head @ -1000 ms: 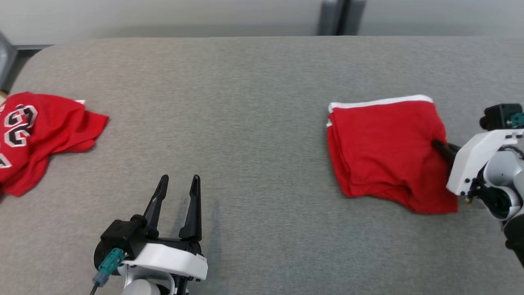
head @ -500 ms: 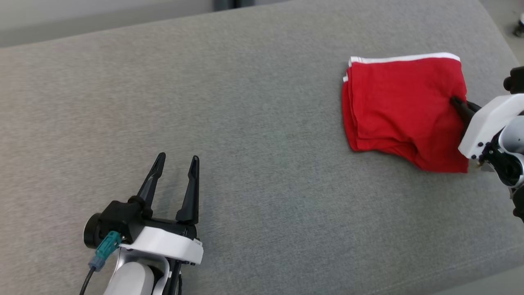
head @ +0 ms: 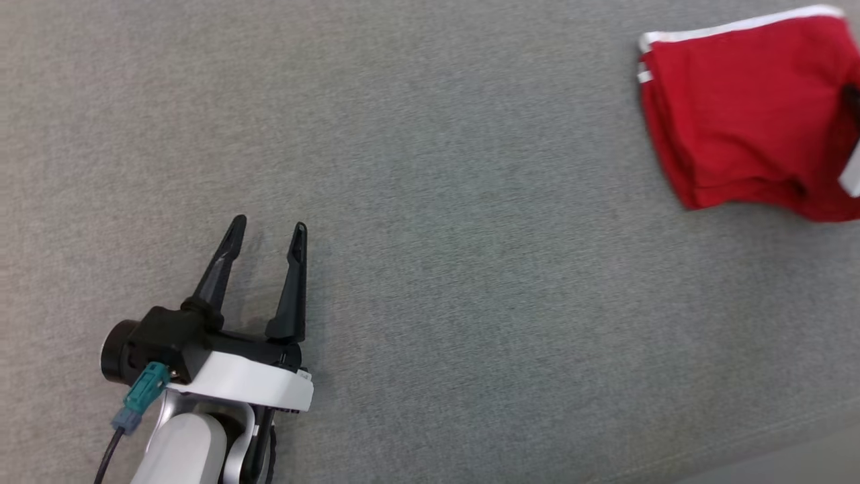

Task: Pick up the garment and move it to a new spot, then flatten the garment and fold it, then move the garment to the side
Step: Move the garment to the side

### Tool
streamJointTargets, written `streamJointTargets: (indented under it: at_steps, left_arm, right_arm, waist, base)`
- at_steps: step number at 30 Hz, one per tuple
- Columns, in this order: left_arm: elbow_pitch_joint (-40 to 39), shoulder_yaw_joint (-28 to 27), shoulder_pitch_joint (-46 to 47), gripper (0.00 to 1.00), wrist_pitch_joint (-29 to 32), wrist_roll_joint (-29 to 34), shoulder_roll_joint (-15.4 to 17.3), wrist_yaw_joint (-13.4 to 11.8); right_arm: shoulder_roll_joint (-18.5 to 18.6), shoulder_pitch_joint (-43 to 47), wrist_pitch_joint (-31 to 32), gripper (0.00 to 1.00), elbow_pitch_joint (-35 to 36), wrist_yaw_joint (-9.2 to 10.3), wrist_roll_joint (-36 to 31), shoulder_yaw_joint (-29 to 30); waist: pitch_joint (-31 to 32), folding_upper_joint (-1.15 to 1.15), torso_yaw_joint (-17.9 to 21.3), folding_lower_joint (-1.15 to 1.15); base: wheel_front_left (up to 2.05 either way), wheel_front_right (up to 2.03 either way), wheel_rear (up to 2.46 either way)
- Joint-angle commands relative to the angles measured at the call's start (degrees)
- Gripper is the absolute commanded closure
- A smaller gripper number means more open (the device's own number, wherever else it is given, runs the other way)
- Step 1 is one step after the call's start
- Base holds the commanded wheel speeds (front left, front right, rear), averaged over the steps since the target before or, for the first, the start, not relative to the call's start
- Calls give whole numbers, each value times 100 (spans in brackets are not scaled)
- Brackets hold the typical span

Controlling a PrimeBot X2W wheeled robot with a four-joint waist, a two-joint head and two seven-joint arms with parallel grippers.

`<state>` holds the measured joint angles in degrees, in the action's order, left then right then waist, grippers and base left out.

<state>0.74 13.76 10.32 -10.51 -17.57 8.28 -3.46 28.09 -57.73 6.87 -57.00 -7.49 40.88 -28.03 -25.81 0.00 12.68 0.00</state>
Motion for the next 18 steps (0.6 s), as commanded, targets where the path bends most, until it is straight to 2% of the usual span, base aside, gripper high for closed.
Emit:
streamJointTargets:
  at_steps: [1, 10, 16, 17, 18]
  left_arm:
    - [-74, -26, 68, 0, 26, 38, 30, -40]
    - [-448, -88, 42, 0, 63, 17, 100, -152]
    - [-504, -62, 16, 0, 33, -10, 80, -184]
    - [-504, -57, 19, 0, 25, -15, 76, -180]
    - [-500, -54, 26, 0, 15, -20, 73, -186]
  right_arm:
    - [120, -124, -71, 100, -99, 0, -63, 36]
    - [671, -638, -257, 100, -777, 0, -362, 115]
    - [791, -850, -449, 100, -1193, 0, -540, 155]
    - [817, -886, -498, 98, -1272, 0, -583, 171]
    - [836, -923, -548, 74, -1356, 0, -641, 189]
  waist:
    - [-119, 0, -155, 0]
    - [-366, 0, -664, 0]
    - [-440, 0, -835, 0]
    - [-445, 0, -848, 0]
    - [-447, 0, -858, 0]
  base:
    - [0, 0, 0]
    - [0, 0, 0]
    - [0, 0, 0]
    - [0, 0, 0]
    - [0, 0, 0]
